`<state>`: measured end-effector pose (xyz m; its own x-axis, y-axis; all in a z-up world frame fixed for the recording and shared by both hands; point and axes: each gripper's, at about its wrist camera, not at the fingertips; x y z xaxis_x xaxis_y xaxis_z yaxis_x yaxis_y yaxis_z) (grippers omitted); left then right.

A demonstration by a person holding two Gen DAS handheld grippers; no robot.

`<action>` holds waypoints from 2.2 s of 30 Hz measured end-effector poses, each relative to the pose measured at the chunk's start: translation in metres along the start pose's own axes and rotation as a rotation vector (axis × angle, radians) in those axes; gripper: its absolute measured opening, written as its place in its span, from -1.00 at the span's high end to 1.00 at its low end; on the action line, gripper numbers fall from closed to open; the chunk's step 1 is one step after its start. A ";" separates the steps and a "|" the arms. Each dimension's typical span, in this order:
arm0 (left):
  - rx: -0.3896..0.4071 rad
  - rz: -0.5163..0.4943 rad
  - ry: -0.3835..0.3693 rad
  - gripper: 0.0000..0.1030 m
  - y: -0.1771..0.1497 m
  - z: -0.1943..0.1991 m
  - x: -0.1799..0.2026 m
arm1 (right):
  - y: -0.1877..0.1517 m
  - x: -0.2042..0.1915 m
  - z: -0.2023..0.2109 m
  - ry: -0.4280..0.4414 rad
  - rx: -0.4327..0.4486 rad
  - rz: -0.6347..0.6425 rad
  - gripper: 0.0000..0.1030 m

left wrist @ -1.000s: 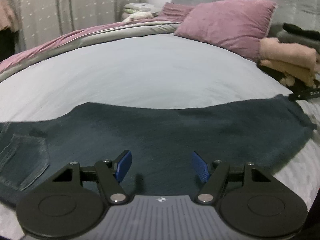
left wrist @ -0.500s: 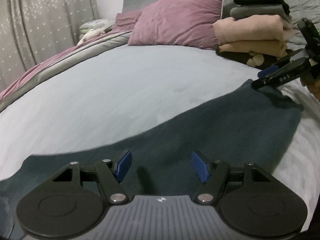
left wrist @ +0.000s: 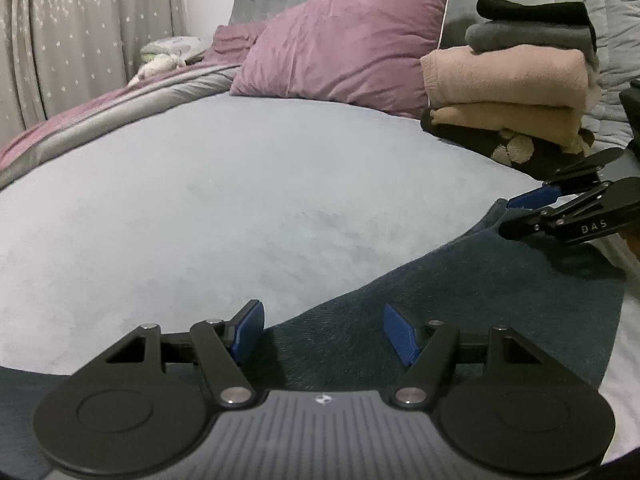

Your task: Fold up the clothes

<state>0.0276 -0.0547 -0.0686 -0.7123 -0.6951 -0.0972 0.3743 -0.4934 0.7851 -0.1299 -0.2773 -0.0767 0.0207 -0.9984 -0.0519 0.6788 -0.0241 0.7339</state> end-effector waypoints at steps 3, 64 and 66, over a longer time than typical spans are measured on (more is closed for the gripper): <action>0.013 0.009 -0.016 -0.06 0.000 0.002 -0.001 | -0.002 -0.007 0.004 -0.016 0.008 0.044 0.71; 0.057 0.141 0.127 0.67 -0.109 0.098 -0.088 | -0.033 -0.177 -0.004 -0.013 0.180 -0.003 0.13; 0.055 0.178 0.139 0.66 -0.112 0.103 -0.099 | -0.039 -0.161 0.003 -0.039 0.191 -0.066 0.12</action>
<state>-0.0050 0.1237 -0.0842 -0.5479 -0.8359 -0.0341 0.4516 -0.3298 0.8291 -0.1615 -0.1160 -0.0947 -0.0496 -0.9955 -0.0805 0.5264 -0.0946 0.8450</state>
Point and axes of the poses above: each gripper's, at about its wrist camera, not at the fingertips, and z roughly against the way its jaws point, x to its right, y to its top, and after that the axes turned 8 degrees about y, right-handed
